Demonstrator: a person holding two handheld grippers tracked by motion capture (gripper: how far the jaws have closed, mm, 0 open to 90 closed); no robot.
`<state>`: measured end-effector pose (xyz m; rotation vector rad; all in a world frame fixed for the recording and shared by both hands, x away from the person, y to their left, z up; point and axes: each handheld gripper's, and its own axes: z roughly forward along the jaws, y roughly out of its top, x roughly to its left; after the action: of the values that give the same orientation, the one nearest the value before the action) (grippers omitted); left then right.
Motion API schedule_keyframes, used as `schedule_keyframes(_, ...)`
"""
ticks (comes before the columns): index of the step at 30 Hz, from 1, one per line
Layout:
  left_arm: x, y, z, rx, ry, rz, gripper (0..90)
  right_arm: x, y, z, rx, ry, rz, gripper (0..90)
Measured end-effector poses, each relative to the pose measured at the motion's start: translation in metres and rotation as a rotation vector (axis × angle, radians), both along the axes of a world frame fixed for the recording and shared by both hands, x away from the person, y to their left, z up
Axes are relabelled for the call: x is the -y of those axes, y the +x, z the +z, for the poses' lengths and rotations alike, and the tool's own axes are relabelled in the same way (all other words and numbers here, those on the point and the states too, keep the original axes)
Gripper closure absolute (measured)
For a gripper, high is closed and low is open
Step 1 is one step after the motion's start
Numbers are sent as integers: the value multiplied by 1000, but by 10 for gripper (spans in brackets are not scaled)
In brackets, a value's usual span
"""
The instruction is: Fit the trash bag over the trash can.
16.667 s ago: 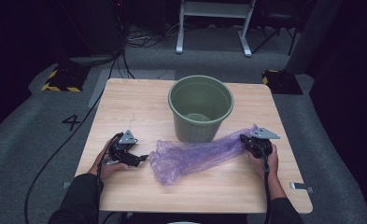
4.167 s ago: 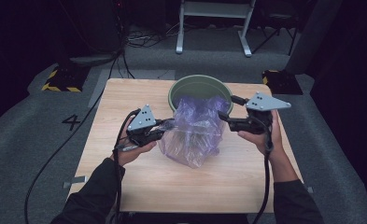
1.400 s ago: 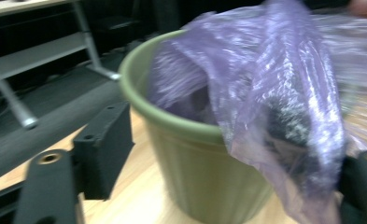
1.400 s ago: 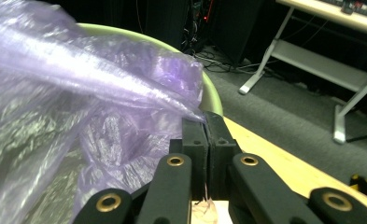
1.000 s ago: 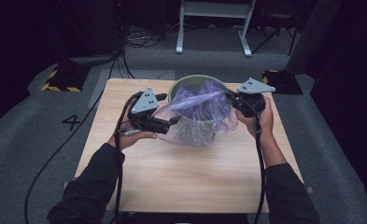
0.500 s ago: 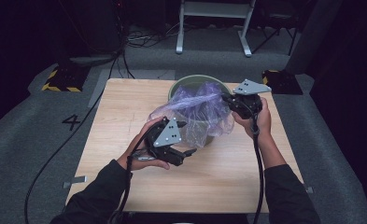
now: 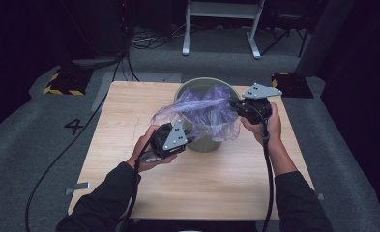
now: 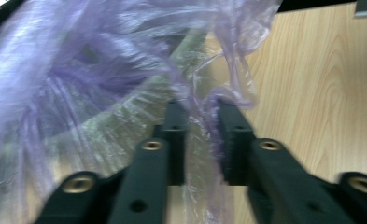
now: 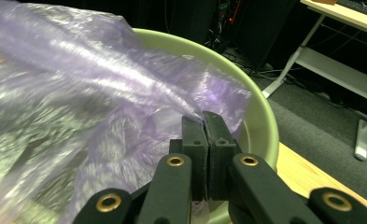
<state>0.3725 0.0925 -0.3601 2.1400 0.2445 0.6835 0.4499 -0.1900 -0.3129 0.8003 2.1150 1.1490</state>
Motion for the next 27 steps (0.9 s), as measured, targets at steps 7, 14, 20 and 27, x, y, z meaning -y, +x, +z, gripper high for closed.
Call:
schedule_keyframes(7, -7, 1, -10, -41, 38, -31, 898, 11, 2, 2, 8, 8, -42, 888)
schedule_keyframes(14, -14, 6, -21, -58, 65, -18, 898, 19, 10, 0, 6, 1, -90, 883)
schedule_keyframes(20, -24, 10, -25, -64, 92, -2, 898, 24, 20, -5, 6, -16, -131, 865)
schedule_keyframes(27, -46, 8, -22, -86, 41, -10, 892, 33, 23, -6, 1, 1, -149, 864)
